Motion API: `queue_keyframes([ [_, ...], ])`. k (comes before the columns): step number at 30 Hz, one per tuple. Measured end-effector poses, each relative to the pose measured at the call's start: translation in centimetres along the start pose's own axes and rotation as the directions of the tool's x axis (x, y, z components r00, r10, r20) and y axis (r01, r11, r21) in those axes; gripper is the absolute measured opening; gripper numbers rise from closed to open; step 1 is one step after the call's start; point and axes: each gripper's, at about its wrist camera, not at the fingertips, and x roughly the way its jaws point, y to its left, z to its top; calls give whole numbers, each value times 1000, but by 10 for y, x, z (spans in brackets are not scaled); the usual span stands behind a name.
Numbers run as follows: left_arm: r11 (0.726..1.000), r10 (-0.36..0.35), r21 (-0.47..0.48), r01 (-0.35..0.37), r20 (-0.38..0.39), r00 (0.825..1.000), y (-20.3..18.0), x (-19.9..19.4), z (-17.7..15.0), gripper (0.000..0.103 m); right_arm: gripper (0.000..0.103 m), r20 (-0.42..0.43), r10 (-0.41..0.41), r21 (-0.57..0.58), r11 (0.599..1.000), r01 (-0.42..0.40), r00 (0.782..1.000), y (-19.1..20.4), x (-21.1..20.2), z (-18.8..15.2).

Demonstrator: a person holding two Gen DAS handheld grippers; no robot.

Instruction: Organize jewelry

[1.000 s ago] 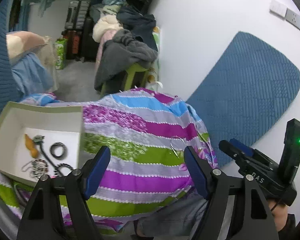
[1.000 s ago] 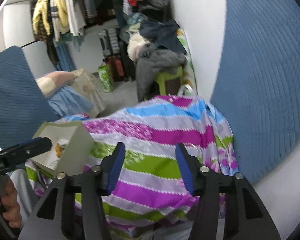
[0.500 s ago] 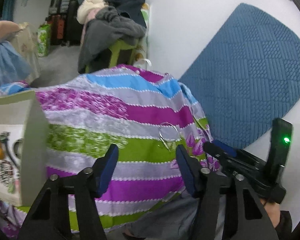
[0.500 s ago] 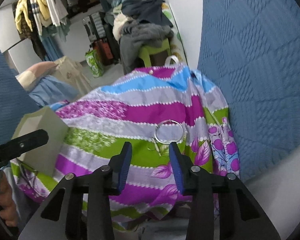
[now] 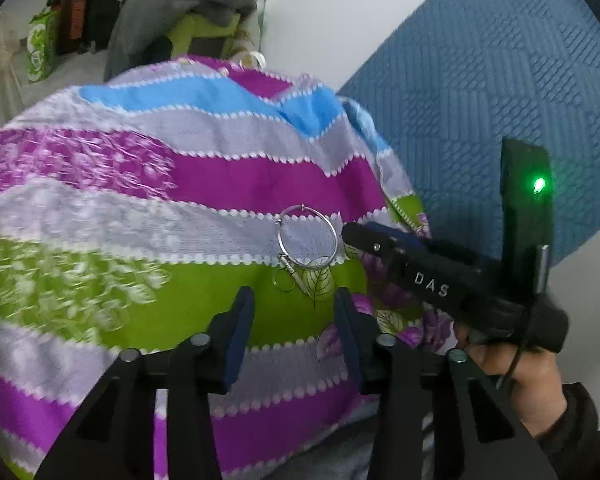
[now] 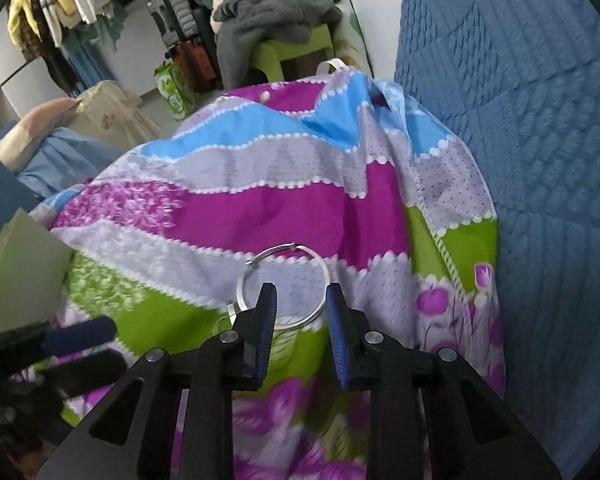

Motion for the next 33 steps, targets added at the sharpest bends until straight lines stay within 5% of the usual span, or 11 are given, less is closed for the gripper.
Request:
queue_keyframes([
  [8,999,30,18,-29,-56,998,-4,51,3,32,23,-9,16,41,999,-16,1000,-14,10,3],
  [15,991,100,93,-97,-31,994,-18,62,5,31,23,5,16,66,998,-16,1000,-22,9,5],
  [21,966,217,148,-211,-21,976,-31,72,6,8,23,13,13,69,998,-14,1000,-23,9,6],
  [33,990,142,21,-142,-35,989,1,47,4,2,30,-4,72,42,997,-72,997,-5,18,9],
])
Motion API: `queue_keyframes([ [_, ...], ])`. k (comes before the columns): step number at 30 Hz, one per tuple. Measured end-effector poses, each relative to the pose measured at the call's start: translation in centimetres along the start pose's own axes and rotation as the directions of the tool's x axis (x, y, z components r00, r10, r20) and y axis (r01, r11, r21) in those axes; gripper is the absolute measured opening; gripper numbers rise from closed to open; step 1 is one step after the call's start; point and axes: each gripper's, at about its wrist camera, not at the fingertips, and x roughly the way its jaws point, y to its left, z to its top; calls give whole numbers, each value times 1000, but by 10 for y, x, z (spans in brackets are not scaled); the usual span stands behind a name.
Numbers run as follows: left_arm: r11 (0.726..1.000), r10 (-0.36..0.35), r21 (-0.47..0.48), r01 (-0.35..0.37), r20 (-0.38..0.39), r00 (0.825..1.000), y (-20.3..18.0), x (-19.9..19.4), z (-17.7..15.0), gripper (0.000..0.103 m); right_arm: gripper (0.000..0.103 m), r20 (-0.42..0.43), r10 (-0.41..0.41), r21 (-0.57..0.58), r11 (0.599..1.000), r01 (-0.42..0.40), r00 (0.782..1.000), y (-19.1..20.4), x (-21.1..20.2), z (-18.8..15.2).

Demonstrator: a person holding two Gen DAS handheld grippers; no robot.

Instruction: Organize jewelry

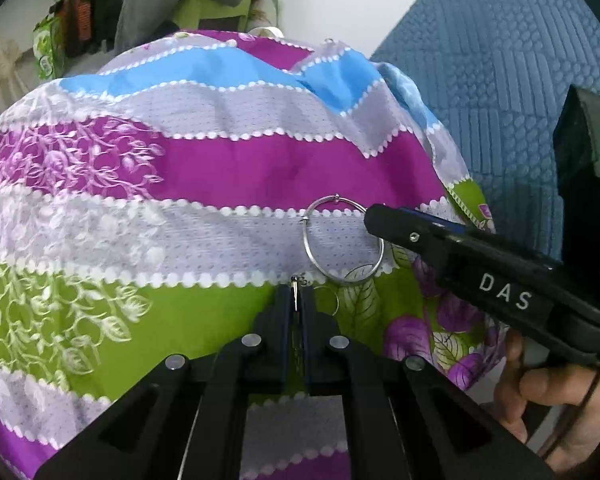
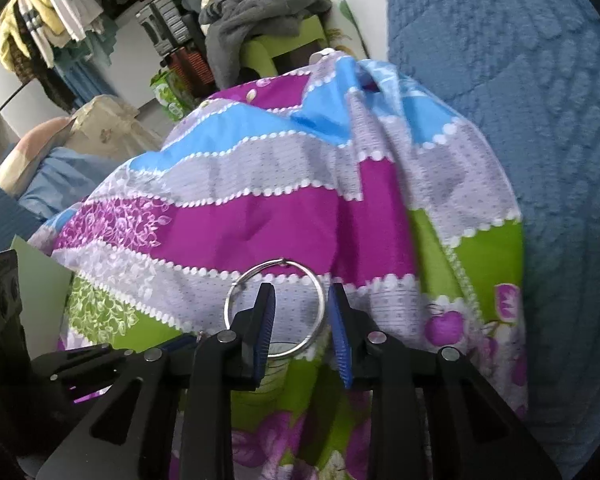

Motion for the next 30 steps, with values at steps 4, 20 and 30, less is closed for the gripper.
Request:
queue_keyframes([
  [4,1000,-21,-22,21,7,1000,7,-12,-2,2,37,-12,13,-37,999,-13,1000,12,6,0],
  [20,997,-17,-77,20,35,999,30,-38,-5,2,74,-60,-138,-153,980,127,989,31,34,-1],
  [30,997,0,-73,4,53,999,37,-59,-7,2,67,-55,-180,-204,965,166,982,39,34,-7],
])
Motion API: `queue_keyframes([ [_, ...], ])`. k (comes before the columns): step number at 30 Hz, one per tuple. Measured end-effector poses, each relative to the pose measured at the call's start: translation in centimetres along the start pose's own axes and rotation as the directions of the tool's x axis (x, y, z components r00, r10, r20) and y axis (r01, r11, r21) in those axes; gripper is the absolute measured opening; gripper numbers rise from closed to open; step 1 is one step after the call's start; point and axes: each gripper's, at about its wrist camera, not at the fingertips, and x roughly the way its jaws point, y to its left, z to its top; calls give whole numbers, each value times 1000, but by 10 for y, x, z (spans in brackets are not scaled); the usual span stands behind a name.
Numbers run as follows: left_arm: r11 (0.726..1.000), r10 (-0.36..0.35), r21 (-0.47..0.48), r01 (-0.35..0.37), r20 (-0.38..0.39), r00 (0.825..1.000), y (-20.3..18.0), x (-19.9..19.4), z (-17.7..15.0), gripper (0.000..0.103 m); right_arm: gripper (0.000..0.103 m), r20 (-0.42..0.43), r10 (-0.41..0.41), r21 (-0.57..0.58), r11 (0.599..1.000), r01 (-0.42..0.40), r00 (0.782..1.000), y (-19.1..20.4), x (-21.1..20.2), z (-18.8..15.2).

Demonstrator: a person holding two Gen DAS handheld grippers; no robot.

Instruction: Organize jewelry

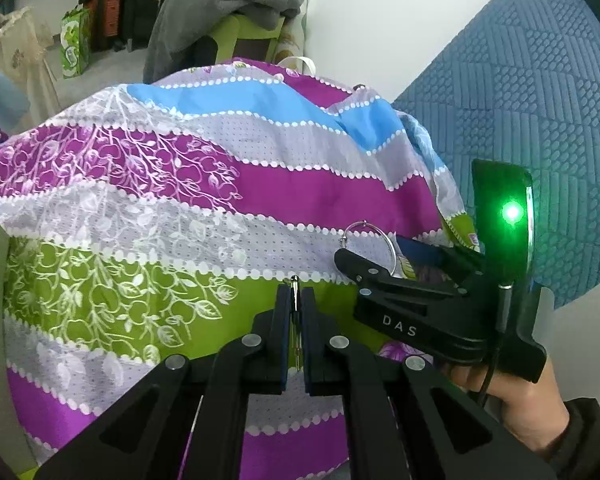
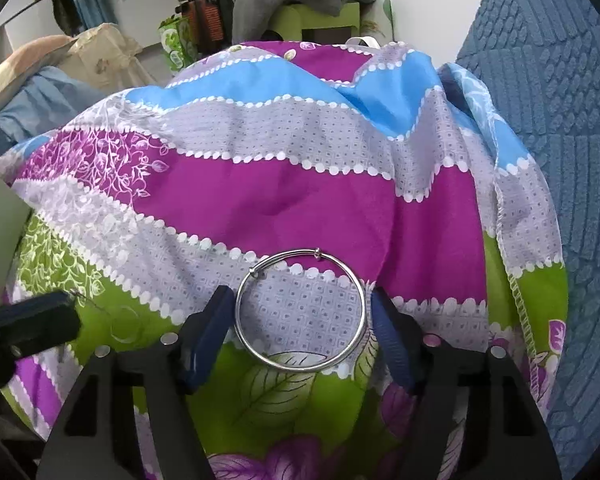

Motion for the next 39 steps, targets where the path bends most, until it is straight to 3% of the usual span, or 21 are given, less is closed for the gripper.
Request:
queue_keyframes([
  [5,1000,11,0,-11,7,1000,5,-14,-4,2,66,-17,0,26,1000,1,1000,-1,-2,1],
  [12,999,33,4,-34,20,999,15,-36,-7,3,66,37,16,55,998,-18,999,7,-31,3],
  [24,1000,20,-3,-20,31,999,36,-73,-20,3,66,90,58,112,991,-68,994,52,-96,-31],
  [34,1000,-18,-14,19,67,998,41,-109,-28,3,66,103,-54,103,994,44,993,76,-122,-49],
  [39,999,-48,-4,49,107,993,42,-135,-28,3,52,148,-86,137,988,65,985,69,-141,-45],
])
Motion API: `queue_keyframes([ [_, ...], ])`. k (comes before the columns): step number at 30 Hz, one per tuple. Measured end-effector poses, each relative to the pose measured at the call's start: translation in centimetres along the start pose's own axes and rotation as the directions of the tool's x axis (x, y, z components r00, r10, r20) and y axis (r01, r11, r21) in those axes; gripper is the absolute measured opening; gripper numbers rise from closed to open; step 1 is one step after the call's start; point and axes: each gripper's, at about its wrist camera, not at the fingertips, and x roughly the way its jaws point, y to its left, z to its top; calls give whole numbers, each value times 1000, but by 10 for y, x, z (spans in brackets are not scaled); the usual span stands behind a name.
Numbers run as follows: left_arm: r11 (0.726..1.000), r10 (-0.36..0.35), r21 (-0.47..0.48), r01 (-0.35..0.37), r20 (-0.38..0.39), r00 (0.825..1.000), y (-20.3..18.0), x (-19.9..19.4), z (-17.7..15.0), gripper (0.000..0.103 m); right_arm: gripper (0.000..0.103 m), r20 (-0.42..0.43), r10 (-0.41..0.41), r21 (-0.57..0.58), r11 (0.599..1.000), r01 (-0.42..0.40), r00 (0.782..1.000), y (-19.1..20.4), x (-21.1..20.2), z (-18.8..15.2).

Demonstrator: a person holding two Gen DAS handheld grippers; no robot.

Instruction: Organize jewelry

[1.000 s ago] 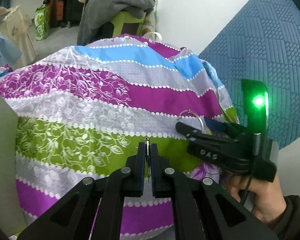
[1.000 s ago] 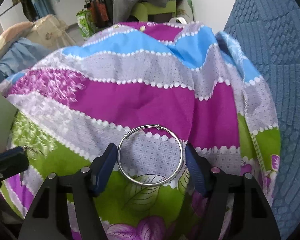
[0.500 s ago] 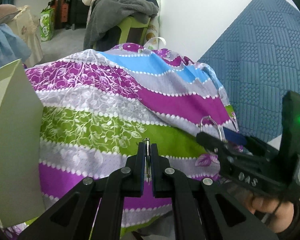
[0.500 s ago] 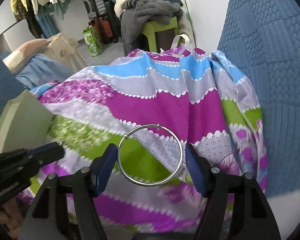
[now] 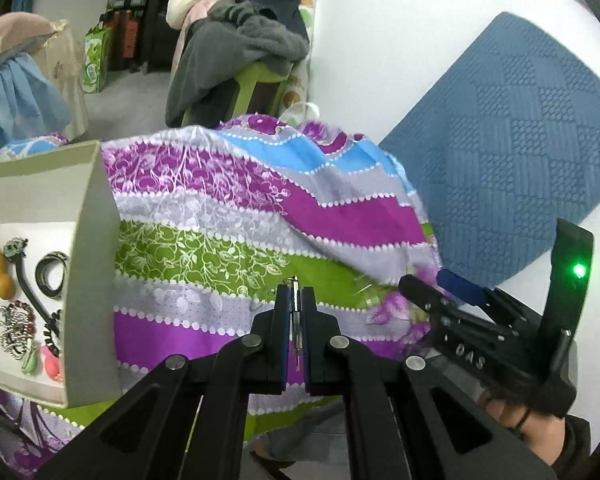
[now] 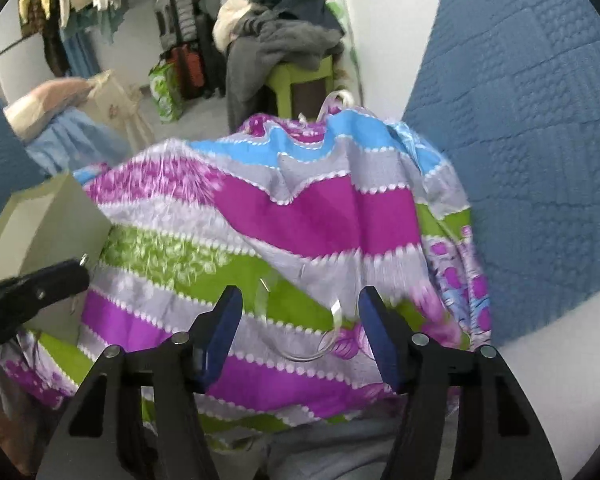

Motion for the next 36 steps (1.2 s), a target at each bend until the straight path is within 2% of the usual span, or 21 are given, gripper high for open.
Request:
queue_keyframes([
  [3,1000,-5,10,5,17,1000,-1,-10,2,3,46,-2,20,26,999,-20,1000,-2,-2,5],
  [11,1000,-1,23,0,16,1000,6,-20,-4,3,46,-28,79,109,991,-75,997,-5,10,-2],
  [17,1000,-4,9,4,3,1000,16,-18,-7,3,47,-61,79,162,985,-68,995,-16,22,-13],
  [21,1000,-3,11,3,-10,1000,17,-12,-8,3,50,-94,71,161,985,-55,993,-18,31,-19],
  [24,1000,-7,13,7,-13,1000,15,-8,-8,3,62,-148,73,150,987,-51,986,-17,44,-24],
  [28,1000,-9,16,10,-19,1000,13,-5,-9,3,63,-203,112,149,985,-83,973,-12,64,-28],
  [30,1000,-8,15,8,-21,1000,12,-4,-10,3,66,-230,89,128,990,-61,969,-8,74,-30],
  [36,1000,-7,11,7,-17,1000,13,-5,-9,3,66,-290,35,82,997,-11,956,0,100,-32],
])
